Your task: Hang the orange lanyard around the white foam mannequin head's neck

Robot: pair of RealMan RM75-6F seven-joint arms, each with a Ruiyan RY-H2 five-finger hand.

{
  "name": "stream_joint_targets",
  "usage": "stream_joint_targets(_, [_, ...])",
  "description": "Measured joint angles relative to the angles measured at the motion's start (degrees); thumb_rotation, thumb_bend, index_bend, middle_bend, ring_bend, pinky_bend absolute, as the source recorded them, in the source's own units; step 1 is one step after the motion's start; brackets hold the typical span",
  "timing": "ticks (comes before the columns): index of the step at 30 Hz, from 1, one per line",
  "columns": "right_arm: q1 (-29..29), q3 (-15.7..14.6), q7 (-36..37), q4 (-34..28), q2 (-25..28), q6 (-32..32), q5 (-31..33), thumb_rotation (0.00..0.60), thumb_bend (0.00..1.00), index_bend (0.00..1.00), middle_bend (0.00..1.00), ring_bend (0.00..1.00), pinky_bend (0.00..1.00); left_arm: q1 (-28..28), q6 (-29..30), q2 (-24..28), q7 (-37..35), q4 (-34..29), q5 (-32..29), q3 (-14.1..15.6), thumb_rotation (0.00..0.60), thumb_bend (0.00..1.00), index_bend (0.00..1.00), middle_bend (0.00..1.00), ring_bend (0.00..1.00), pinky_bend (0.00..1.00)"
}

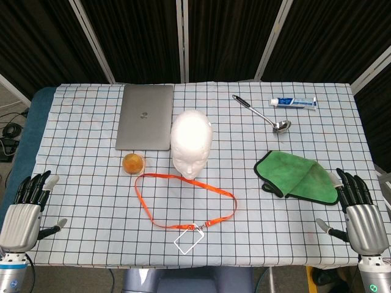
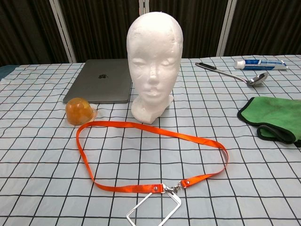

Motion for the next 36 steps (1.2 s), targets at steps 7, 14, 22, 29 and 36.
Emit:
stream_joint_targets(7, [0.2, -0.4, 0.0, 0.0, -0.2, -1.2, 0.3, 0.6, 0.0, 0.05, 0.0, 0.0, 0.0, -0.1, -0.4, 0.2, -0.2, -0.1, -0.4, -0.1, 0.6, 0.0, 0.0, 0.0, 0.0, 0.0])
stream_joint_targets(14, [2.3, -0.4, -0.7, 0.5, -1.5, -5.5, 1.2, 0.6, 0.0, 0.12, 0.0, 0.0, 0.0, -0.5, -1.3, -0.2, -0.3, 0.6, -1.3, -0.4, 0.6, 0.0, 0.0, 0.0, 0.0, 0.0])
stream_joint_targets(22, [11.1, 2.5, -2.4, 0.0, -4.4, -21.0, 7.2, 0.6, 0.24, 0.36, 0.0, 0.0, 0.0, -1.9, -3.6, -1.2, -0.5, 1.7, -3.7, -1.5, 0.6, 0.0, 0.0, 0.0, 0.0, 0.0])
stream_joint_targets(29, [22.3, 6.4, -8.1, 0.6, -9.2, -37.3, 22.3, 0.6, 0.26, 0.43, 0.0, 0.0, 0.0, -3.2, -6.2, -3.3, 1.2, 3.8, -7.1, -2.4, 0.6, 0.0, 0.0, 0.0, 0.0, 0.0])
stream_joint_targets(36, [31.2, 8.5, -18.2, 5.0, -17.9, -43.0, 36.9, 0.6, 0.26, 0.43, 0.0, 0.0, 0.0, -4.5, -8.5, -4.2, 2.0, 4.7, -9.8, -3.4, 0.6, 0.0, 0.0, 0.0, 0.0, 0.0])
